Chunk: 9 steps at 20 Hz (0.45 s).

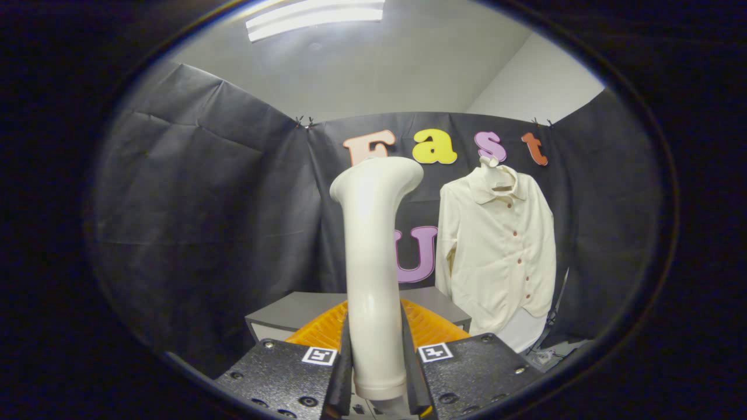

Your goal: Iron the clothes twice with a garment steamer, once on the left side and once on the right side.

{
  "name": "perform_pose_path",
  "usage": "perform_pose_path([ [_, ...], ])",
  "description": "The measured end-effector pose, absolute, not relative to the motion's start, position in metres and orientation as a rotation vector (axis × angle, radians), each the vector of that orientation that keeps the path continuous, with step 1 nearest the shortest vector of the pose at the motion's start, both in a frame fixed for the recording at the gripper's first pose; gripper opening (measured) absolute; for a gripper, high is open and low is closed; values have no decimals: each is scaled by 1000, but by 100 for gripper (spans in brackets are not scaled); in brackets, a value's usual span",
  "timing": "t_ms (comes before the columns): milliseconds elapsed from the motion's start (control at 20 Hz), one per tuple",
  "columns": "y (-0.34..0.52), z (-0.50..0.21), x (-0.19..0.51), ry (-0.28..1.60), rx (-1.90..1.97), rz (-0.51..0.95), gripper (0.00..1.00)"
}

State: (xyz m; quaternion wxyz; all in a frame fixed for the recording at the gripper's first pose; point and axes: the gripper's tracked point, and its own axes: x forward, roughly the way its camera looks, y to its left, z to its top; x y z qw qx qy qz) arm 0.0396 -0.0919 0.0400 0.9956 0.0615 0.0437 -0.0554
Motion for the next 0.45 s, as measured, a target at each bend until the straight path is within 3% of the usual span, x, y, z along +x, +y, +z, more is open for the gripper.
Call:
perform_pose_path([
  [450, -81, 32, 42, 105, 123, -97, 36],
])
